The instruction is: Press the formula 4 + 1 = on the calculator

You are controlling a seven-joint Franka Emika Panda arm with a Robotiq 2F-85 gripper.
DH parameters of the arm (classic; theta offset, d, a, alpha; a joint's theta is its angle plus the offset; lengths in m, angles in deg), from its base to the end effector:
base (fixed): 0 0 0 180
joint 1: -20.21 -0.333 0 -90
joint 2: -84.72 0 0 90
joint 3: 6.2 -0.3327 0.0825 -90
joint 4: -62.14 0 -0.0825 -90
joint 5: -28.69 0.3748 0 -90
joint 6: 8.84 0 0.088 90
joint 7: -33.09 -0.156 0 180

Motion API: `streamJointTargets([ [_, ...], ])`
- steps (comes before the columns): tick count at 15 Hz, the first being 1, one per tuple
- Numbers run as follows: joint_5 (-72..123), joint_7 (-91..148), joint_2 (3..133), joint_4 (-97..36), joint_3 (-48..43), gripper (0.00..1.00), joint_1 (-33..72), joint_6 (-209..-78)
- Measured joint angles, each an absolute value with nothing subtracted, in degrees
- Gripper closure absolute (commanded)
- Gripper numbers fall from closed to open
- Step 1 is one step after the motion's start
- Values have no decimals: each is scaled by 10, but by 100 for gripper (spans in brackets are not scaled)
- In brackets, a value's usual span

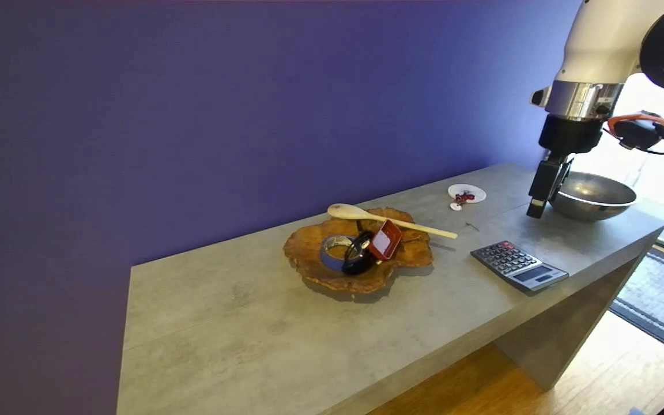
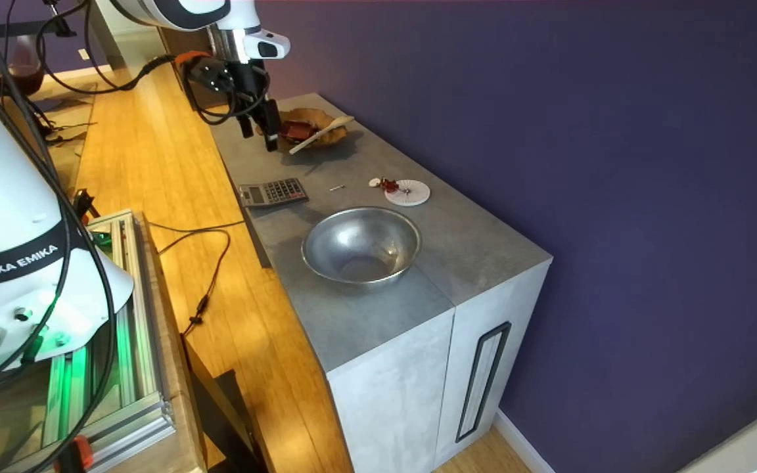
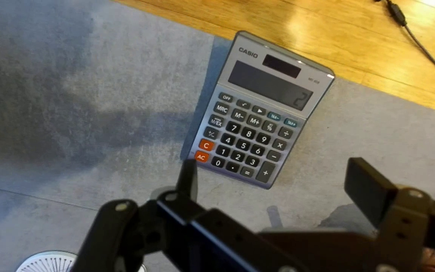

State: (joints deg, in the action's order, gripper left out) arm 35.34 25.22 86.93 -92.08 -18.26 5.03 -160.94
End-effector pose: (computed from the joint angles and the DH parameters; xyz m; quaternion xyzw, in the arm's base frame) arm 0.3621 0.1847 0.2202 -0.9928 -0.1174 0.0064 0.0222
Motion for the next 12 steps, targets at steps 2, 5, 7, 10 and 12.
streamJointTargets([
  [2, 357, 252, 888, -933, -186, 0, 50, -1609],
  [5, 358, 252, 915, -949, -190, 0, 49, -1605],
  [7, 358, 252, 924, -955, -191, 0, 49, -1602],
  [10, 358, 252, 927, -956, -192, 0, 49, -1601],
  [12, 358, 252, 927, -956, -192, 0, 49, -1601],
])
